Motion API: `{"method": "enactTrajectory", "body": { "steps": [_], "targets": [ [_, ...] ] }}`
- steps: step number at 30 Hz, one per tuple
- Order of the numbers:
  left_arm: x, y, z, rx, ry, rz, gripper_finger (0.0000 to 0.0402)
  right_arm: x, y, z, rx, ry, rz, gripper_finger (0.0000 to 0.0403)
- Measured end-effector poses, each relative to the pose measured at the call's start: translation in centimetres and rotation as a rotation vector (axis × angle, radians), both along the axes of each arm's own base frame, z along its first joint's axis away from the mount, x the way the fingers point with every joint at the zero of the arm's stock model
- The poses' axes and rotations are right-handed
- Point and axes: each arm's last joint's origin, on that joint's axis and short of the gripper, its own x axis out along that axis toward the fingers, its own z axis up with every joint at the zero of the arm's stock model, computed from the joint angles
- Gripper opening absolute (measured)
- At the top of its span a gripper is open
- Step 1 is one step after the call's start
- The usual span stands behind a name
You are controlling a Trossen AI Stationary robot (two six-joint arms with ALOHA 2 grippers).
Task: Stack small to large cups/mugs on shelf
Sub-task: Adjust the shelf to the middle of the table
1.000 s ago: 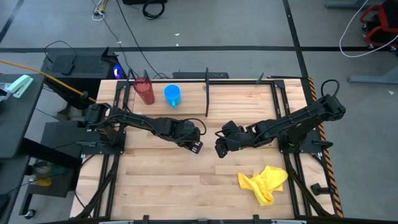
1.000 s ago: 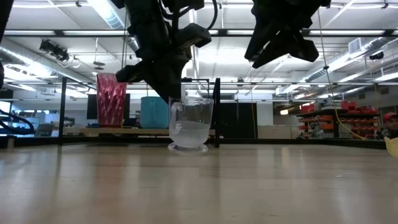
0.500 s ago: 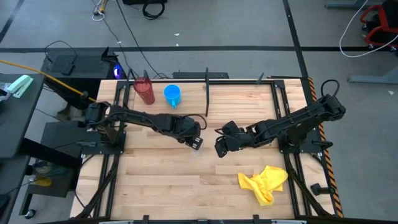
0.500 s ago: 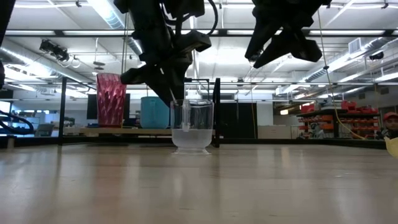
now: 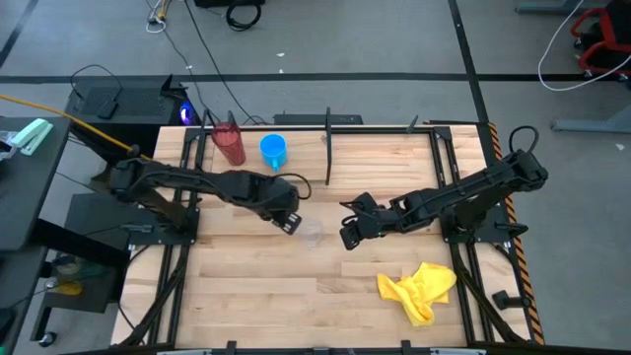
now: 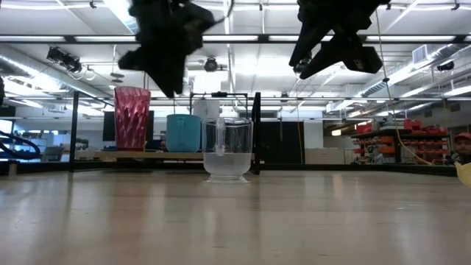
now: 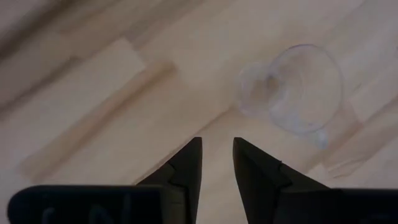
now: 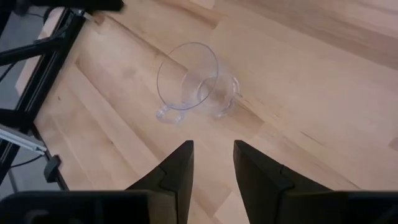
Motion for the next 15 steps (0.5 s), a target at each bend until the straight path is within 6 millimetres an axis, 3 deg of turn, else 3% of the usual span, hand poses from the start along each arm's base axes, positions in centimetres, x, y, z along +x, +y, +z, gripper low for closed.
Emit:
{"method": "enactTrajectory", "body": {
  "steps": [6,11,15],
  "targets": [
    [-2.0,-1.8,0.5,0.048,0.087,-0.045,0.0095,0.2,-0.3,0.0,0.033,-0.001,0.011,0.0122],
    [-3.5,-4.4,-2.3,0.056,0.165,-0.048,0.0086,-0.8,0.7,-0.4,0.007,0.079,0.054,0.0122],
    [-4.0,-6.6,-4.2,0.073,0.101,-0.039,0.0079,-1.3,0.5,-0.8,-0.004,0.152,0.031,0.0121]
  ]
}}
